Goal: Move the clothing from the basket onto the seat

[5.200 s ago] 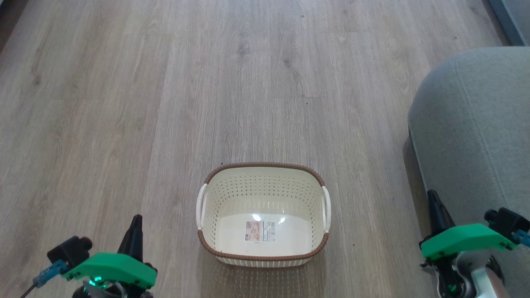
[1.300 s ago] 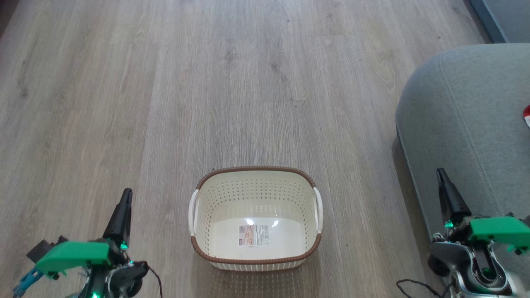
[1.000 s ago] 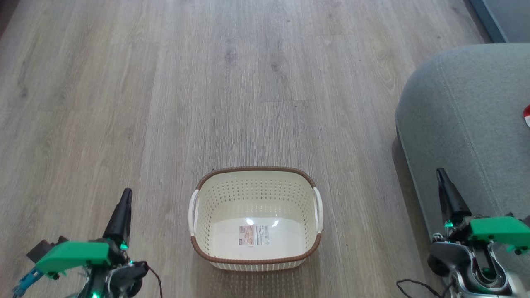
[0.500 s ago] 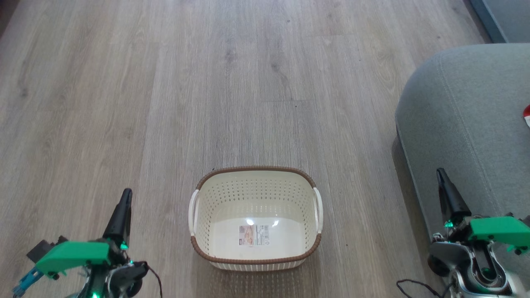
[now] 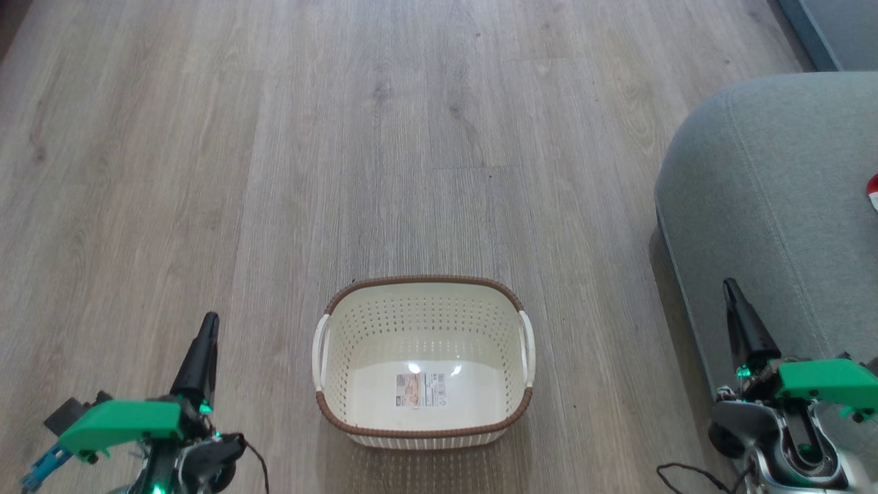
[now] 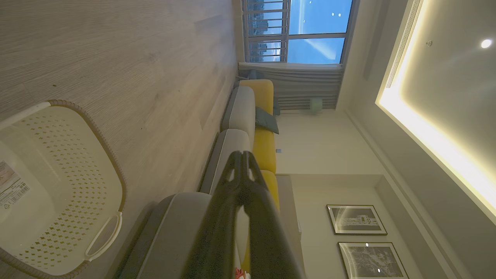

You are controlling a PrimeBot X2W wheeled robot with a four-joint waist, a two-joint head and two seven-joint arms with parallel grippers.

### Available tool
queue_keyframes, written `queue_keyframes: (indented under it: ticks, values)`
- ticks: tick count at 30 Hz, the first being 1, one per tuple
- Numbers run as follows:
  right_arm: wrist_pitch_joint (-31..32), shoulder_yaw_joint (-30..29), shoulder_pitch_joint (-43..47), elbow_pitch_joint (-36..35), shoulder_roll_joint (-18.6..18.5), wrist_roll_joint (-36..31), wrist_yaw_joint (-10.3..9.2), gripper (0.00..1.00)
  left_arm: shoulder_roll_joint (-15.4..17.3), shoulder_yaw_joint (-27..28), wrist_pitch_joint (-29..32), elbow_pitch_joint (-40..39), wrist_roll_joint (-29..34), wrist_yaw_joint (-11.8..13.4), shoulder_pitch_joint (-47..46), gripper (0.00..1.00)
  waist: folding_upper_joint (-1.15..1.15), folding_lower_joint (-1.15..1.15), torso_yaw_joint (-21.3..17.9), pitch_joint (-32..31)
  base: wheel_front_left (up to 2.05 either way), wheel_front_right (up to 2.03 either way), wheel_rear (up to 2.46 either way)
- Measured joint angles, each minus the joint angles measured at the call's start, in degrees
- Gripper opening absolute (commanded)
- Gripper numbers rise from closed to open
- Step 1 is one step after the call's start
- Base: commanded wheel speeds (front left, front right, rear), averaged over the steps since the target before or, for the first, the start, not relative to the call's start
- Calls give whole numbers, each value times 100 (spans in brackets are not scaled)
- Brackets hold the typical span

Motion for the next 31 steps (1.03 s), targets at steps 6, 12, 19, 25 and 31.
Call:
queue_keyframes:
  ticks: [6,12,19,25,31]
  values:
    - [0,0,0,0,0,0,0,0,0,0,0,0,0,0,0,0,0,0,0,0,0,0,0]
    - [0,0,0,0,1,0,0,0,0,0,0,0,0,0,0,0,0,0,0,0,0,0,0]
    - [0,0,0,0,1,0,0,0,0,0,0,0,0,0,0,0,0,0,0,0,0,0,0]
    - [0,0,0,0,1,0,1,0,0,0,0,0,0,0,0,0,0,0,0,0,0,0,0]
    - [0,0,0,0,1,0,0,0,0,0,0,0,0,0,0,0,0,0,0,0,0,0,0]
